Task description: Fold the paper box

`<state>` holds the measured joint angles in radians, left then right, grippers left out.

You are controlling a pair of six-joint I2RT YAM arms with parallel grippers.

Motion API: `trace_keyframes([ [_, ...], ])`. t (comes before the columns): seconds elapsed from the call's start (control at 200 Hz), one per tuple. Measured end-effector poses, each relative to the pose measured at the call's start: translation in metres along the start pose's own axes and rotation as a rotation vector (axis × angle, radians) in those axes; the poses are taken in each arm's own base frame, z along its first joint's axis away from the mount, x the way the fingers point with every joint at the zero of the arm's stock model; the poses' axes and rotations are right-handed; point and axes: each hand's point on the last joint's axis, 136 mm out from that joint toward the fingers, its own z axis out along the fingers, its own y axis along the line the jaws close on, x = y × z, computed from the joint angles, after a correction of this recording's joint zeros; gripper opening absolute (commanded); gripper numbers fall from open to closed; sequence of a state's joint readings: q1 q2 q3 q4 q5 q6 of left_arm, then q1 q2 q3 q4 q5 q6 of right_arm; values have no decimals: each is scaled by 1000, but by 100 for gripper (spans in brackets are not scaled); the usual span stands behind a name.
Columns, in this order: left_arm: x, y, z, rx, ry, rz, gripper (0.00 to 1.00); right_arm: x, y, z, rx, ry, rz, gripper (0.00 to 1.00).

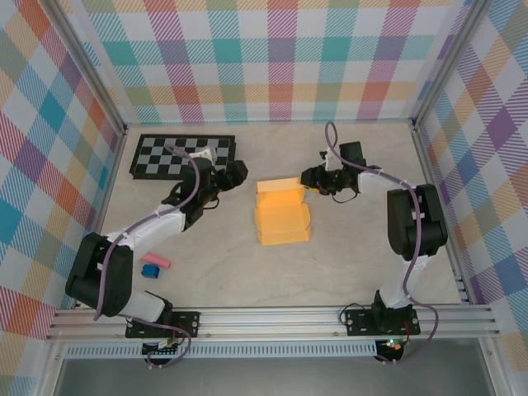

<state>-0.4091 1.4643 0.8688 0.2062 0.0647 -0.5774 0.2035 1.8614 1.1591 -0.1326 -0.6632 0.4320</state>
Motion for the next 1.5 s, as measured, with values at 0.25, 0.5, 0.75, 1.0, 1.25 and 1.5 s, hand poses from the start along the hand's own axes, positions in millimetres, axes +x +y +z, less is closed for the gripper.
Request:
trace_keyframes([
  [0.25,71,10,38,36,330,-54,77,0,0,0,-6,-4,-9,42],
  [0.5,81,2,42,78,389,-82,68,0,1,1,-11,-3,-11,42],
  [0.75,80,-15,45,140,381,-130,65,0,1,1,-15,-5,-14,42],
  [1.0,88,-23,56,182,373,-232,63,0,1,1,-17,-6,-16,41],
  [1.25,95,-29,61,207,343,-338,64,0,2,2,-18,-7,-17,41],
  [1.5,94,-27,63,209,304,-397,72,-2,1,2,-8,-13,-17,44],
])
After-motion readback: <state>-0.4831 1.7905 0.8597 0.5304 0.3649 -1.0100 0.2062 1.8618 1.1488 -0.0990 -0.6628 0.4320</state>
